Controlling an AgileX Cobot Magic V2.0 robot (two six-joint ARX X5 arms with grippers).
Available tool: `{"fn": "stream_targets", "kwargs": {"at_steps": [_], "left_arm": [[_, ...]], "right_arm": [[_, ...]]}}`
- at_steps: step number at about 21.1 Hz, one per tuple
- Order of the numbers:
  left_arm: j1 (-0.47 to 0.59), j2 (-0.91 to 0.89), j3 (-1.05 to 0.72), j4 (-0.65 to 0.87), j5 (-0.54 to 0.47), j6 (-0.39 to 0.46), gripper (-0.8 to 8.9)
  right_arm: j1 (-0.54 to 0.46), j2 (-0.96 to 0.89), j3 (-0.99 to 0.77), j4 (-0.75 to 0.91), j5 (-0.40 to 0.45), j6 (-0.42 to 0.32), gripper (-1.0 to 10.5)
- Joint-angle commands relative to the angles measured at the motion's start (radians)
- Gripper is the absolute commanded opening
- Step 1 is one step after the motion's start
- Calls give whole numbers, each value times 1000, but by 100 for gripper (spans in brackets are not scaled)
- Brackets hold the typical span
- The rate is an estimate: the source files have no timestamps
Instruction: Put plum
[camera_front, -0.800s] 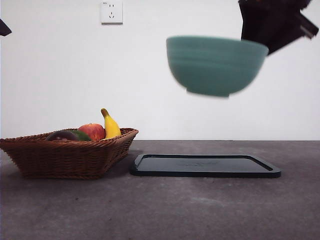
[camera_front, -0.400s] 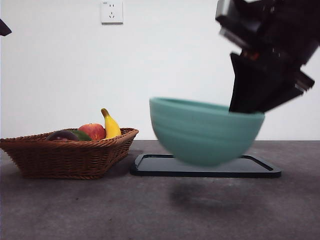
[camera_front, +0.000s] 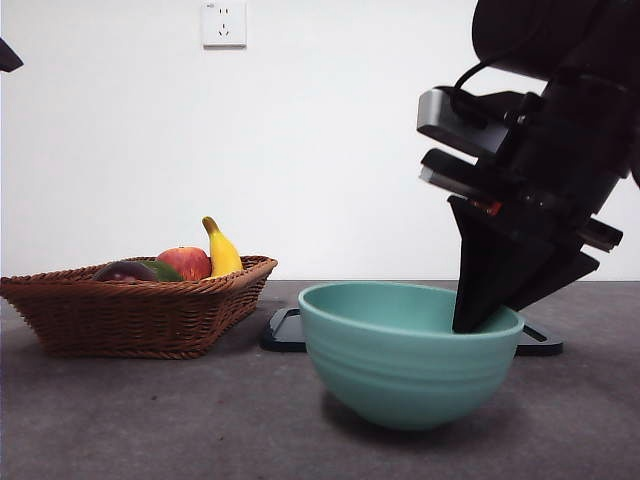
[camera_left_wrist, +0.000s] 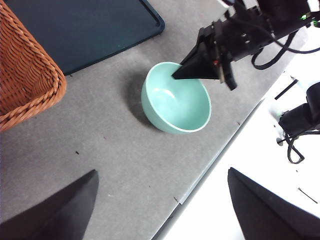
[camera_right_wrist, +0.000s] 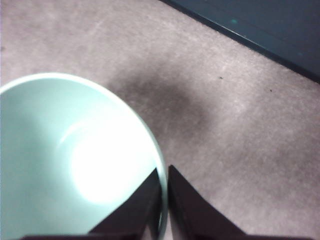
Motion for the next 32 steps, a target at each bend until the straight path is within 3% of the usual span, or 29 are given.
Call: {"fn": "stream_targets", "kwargs": {"at_steps": [1, 7, 10, 13, 22, 29, 32], "left_arm": [[-3, 5, 19, 4, 7, 11, 402], [-3, 5, 19, 4, 7, 12, 402], [-3, 5, 19, 4, 7, 12, 402], [-3, 5, 19, 4, 7, 11, 402], [-3, 5, 19, 5, 7, 12, 402], [-3, 5, 19, 5, 7, 12, 402], [-3, 5, 19, 5, 7, 11, 402]], "right_arm": [[9, 33, 4, 8, 2, 9, 11], [11, 38, 4, 10, 1, 14, 19], [11, 34, 4, 13, 1, 26, 177], [11, 5, 6, 10, 1, 39, 213], [-6, -290, 107, -145, -5, 31, 213], [-6, -486, 172, -283, -173, 12, 213], [-4, -525, 171, -395, -195, -6, 213]]}}
